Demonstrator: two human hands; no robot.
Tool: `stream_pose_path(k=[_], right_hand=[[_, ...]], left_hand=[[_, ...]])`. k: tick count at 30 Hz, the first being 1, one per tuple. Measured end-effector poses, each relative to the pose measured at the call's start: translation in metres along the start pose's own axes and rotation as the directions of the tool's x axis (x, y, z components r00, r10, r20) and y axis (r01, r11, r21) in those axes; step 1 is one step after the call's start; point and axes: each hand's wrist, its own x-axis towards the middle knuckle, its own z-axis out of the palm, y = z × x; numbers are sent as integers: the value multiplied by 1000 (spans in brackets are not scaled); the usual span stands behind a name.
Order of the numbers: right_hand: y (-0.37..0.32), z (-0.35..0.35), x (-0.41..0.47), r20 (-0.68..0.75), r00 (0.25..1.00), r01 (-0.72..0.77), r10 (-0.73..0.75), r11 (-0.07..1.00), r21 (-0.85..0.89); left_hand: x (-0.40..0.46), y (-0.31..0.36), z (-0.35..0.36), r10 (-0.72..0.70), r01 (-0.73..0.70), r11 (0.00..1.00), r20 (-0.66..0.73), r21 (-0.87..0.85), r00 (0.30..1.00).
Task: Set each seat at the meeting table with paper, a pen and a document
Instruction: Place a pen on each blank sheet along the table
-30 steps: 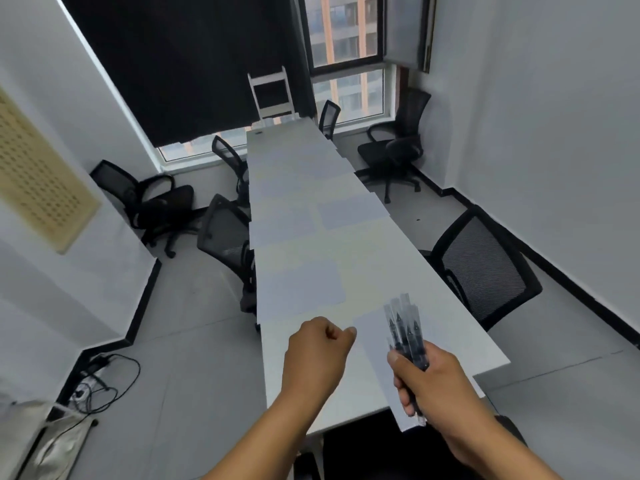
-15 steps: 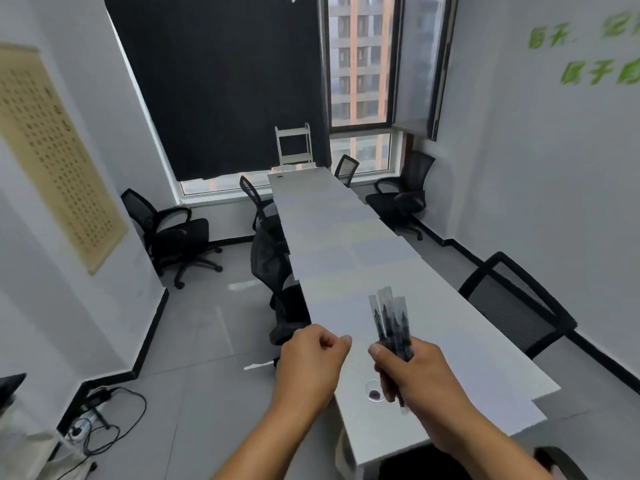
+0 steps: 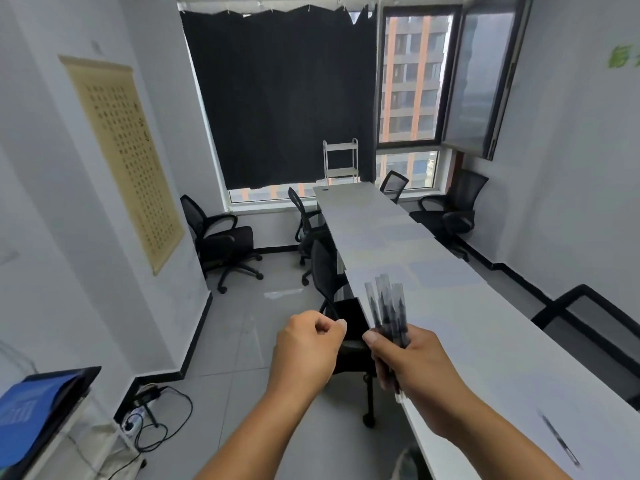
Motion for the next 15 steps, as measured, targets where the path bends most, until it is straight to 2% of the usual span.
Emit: stream_pose_path(k=[11,15], right_hand=[[25,19,156,-6,1000,-25,26,990,137],[20,11,212,-1,1000,-17,17,987,160]], left_hand=[[154,-16,15,17,-18,998,20,53,1000],[216,-6,30,27,-27,999,35,18,999]])
